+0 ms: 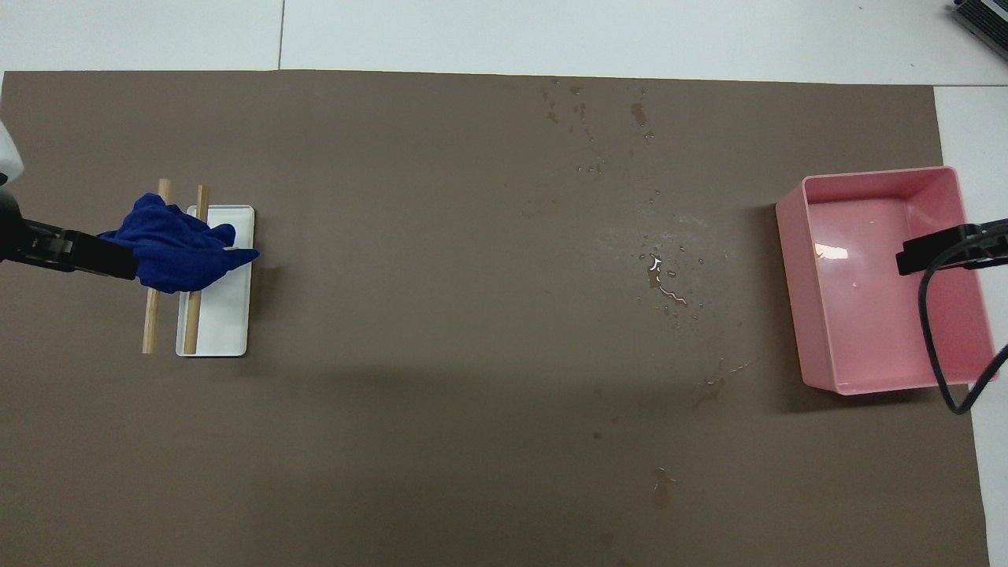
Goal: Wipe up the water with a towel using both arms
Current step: 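Grasp the blue towel on the white tray with the left gripper, then lift the towel with the left gripper while the right gripper reaches toward it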
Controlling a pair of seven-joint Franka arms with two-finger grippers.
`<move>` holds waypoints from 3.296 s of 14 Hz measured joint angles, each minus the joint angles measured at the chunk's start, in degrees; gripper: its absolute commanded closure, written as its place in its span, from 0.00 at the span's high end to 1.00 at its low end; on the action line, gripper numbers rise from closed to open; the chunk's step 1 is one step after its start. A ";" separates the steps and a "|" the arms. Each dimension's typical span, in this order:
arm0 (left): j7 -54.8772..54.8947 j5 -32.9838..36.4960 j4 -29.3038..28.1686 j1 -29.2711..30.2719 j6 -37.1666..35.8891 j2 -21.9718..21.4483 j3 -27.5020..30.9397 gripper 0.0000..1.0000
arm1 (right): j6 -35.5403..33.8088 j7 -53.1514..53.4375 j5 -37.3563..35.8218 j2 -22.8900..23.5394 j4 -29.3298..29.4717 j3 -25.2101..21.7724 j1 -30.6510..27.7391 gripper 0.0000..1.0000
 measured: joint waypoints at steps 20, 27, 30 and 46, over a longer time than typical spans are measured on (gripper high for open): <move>-19.08 14.48 -21.59 0.24 34.24 5.74 0.57 1.00 | 5.82 24.59 17.23 -0.43 -3.54 0.14 1.19 1.00; -21.27 18.35 -24.78 0.24 38.59 5.69 0.56 0.00 | 28.11 57.17 29.01 -2.27 -12.66 0.69 11.58 1.00; -21.73 18.46 -24.79 0.24 38.68 5.64 0.55 0.00 | 34.88 61.91 33.70 -2.25 -17.05 0.66 12.65 1.00; -67.63 -25.93 -5.40 -1.42 14.84 4.78 -2.63 0.00 | 46.61 72.48 43.14 -1.65 -24.91 0.68 22.53 1.00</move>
